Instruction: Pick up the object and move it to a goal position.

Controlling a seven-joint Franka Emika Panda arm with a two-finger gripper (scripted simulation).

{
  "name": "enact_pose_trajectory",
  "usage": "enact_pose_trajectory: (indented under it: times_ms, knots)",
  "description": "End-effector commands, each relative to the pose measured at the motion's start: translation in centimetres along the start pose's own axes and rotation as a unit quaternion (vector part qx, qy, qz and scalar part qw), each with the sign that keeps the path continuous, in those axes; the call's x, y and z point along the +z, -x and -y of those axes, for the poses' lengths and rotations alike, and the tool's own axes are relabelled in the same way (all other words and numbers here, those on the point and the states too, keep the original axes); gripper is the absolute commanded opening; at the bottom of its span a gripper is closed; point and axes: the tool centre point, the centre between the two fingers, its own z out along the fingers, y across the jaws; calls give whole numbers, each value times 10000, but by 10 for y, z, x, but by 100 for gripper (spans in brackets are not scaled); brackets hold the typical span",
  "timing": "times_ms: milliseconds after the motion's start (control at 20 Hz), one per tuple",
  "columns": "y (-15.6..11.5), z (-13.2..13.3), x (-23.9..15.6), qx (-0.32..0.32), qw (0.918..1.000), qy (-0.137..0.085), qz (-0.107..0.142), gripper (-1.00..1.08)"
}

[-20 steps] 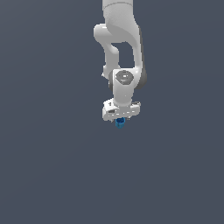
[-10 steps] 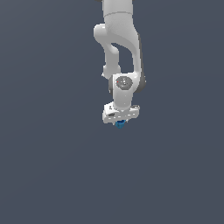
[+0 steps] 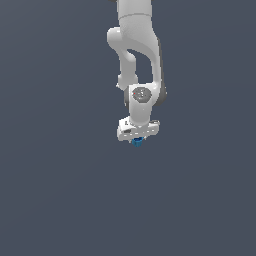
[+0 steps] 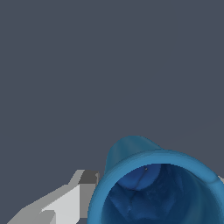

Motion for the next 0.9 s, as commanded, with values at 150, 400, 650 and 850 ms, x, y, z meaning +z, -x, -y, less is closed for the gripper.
enact_pose_trajectory:
  times_ms: [150, 400, 650, 850]
  knots:
    - [-1, -2, -8, 0, 10000, 1, -2, -100]
    - [-4, -7, -30, 0, 10000, 1, -2, -100]
    - [-10, -16, -66, 0, 10000, 1, -2, -100]
    - [-15, -25, -104, -2, 10000, -2, -1, -100]
